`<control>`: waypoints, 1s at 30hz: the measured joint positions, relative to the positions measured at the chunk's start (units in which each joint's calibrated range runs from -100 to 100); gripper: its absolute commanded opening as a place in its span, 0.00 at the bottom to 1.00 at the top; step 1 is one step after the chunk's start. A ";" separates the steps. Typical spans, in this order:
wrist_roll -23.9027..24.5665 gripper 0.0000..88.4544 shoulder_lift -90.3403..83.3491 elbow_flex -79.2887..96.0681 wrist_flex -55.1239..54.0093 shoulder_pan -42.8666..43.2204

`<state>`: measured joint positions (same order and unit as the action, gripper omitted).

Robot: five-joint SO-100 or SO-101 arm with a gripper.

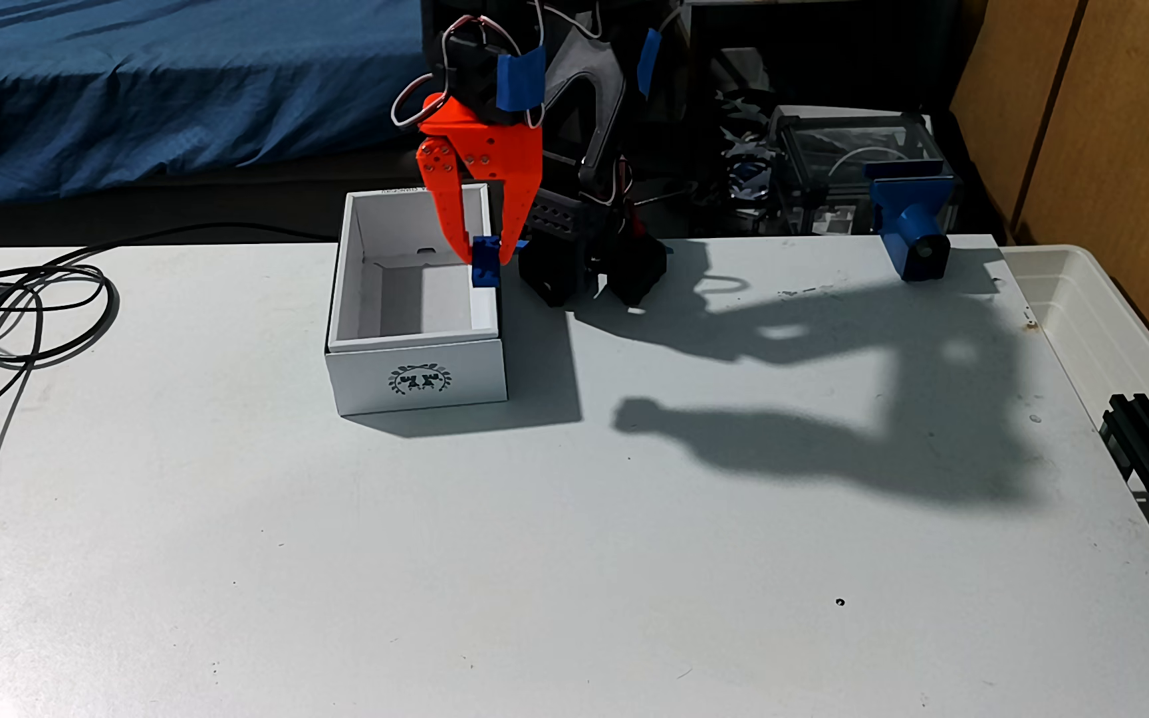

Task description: Grab the blue brick and place in box

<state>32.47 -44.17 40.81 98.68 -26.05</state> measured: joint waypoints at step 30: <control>-7.84 0.01 -9.71 19.13 -19.06 -17.34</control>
<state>24.63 -53.89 59.95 79.62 -43.39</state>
